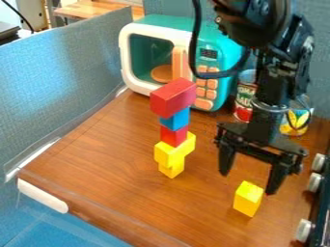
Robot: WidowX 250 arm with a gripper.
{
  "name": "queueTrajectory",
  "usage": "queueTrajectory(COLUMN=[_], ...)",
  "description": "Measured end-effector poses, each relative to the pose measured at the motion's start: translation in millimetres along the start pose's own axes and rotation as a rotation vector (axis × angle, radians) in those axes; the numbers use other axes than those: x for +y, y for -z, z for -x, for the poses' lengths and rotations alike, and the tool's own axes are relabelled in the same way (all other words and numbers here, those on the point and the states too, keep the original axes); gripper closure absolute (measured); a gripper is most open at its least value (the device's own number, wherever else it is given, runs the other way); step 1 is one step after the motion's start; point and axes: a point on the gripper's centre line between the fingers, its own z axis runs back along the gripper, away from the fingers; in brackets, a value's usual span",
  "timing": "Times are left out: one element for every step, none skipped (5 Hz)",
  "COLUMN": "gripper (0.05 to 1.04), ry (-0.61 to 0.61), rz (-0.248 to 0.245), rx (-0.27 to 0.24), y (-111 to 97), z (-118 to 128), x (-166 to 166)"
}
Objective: Put the yellow block on top of the red rectangular block
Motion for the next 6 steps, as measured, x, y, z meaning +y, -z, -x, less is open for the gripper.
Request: queueTrajectory(gripper=[0.083, 0.083, 0.083, 0.083, 0.083, 0.083], ry=[-0.165, -0.182, -0.165, -0.085, -0.036, 0.021], rz=[0.045, 0.020, -0.004, -0.010, -0.015, -0.032], rx=[-0.017, 0.038, 0.059, 0.105, 0.128, 0.130], y=[5.5, 13.5, 16.8, 25.5, 32.0, 38.5], z=[-1.3, 3.2, 0.6, -3.3, -10.8, -17.3], x=[-5.0, 0.3, 2.2, 3.4, 4.5, 4.4])
